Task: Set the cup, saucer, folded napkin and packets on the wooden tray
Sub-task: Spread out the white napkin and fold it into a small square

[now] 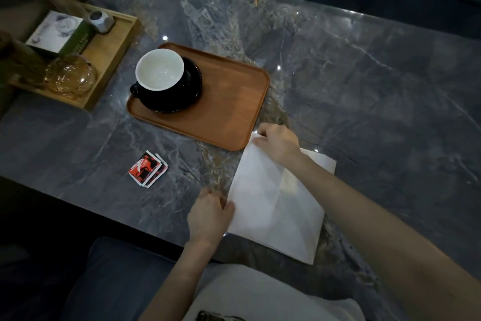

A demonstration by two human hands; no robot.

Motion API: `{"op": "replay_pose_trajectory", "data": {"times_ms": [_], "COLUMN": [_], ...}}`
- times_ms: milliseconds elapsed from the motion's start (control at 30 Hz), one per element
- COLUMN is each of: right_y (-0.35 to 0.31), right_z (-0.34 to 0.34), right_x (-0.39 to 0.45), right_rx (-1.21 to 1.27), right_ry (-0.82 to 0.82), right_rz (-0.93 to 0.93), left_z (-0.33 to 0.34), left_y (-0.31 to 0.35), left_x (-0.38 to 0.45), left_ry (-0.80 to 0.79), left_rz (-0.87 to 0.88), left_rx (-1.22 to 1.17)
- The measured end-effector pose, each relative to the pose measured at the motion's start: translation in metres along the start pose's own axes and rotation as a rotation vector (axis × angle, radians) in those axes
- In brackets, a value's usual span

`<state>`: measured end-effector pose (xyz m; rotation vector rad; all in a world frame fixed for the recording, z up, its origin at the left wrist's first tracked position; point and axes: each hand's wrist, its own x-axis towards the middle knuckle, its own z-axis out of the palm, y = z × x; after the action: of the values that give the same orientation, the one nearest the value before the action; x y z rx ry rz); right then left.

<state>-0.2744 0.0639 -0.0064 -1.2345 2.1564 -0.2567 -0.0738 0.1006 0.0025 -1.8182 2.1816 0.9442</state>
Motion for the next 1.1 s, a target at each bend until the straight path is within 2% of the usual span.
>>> {"op": "replay_pose_trajectory", "data": {"times_ms": [133, 267, 333, 400, 533, 700, 900, 1000, 1100], "right_y": [0.003, 0.018, 0.030, 0.042, 0.071, 0.100, 0.105, 0.067, 0.046], "right_z": [0.009, 0.023, 0.040, 0.053, 0.058, 0.053, 0.048, 0.066, 0.090], "right_x": [-0.015, -0.059, -0.082, -0.096, -0.104, -0.108, -0.116, -0.125, -0.138], "right_rx": [-0.127, -0.016, -0.029, -0.128, -0.238, -0.357, -0.346, -0.310, -0.272], "right_ry": [0.253, 0.519, 0.480, 0.360, 0.187, 0.182, 0.222, 0.314, 0.156], "right_rz": [-0.119, -0.170, -0.130, -0.092, 0.014, 0.113, 0.292, 0.208, 0.096], "left_z": [-0.003, 0.006, 0.018, 0.032, 0.056, 0.060, 0.061, 0.062, 0.063], "left_y": [0.004, 0.009, 0.016, 0.021, 0.023, 0.021, 0.022, 0.022, 0.021], "left_x": [0.007, 0.014, 0.018, 0.023, 0.032, 0.034, 0.032, 0.033, 0.034], "left_ry": [0.047, 0.192, 0.179, 0.134, 0.061, 0.056, 0.081, 0.093, 0.104], "left_rz": [0.063, 0.487, 0.635, 0.722, 0.722, 0.701, 0.688, 0.690, 0.701], "left_rx": [0.134, 0.218, 0.295, 0.402, 0.506, 0.506, 0.515, 0.535, 0.537]}}
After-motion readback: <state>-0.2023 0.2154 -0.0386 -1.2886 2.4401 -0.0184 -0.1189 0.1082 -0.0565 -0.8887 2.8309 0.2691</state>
